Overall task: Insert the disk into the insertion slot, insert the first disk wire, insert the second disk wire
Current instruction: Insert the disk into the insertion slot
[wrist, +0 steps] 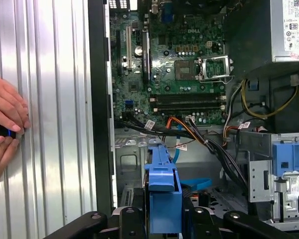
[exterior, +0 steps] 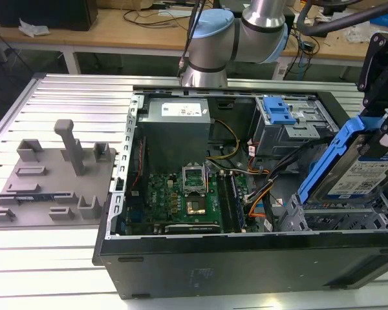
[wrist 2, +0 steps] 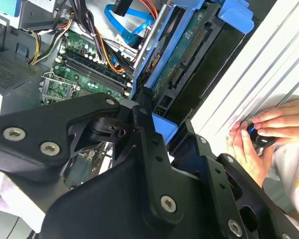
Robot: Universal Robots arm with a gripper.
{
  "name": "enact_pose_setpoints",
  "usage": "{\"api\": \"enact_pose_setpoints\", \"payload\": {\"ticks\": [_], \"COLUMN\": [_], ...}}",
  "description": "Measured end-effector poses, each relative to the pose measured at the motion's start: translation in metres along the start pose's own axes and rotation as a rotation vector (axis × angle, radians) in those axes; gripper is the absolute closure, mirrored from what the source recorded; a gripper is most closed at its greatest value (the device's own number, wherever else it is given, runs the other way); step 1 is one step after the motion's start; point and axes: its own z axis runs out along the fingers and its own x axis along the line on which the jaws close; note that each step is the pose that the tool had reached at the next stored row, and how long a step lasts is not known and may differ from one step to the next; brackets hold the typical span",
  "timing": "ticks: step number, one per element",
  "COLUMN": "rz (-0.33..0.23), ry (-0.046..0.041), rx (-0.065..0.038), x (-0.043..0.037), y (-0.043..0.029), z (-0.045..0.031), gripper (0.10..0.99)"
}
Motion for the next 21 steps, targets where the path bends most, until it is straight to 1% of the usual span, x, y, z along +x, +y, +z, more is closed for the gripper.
{"api": "enact_pose_setpoints", "payload": {"ticks": [1, 4, 8, 10, 12, 16, 21], "rz": [0.001, 0.002, 0.002, 0.002, 0.002, 0.002, 0.002], "ry": [0.0, 0.0, 0.0001, 0.0, 0.0, -0.0001, 0.0001], "rx": [0.0, 0.0, 0.0, 0.0, 0.0, 0.0, 0.0], "x": [0.0001, 0.0004, 0.0005, 0.0007, 0.0008, 0.0012, 0.0017], "y": [0.0, -0.0001, -0.0001, -0.0001, -0.0001, -0.0002, -0.0002], "z": [0.0037, 0.0108, 0.0161, 0.0208, 0.0238, 0.0371, 0.0496], "gripper": [0.722, 0.722, 0.722, 0.722, 0.722, 0.722, 0.722]}}
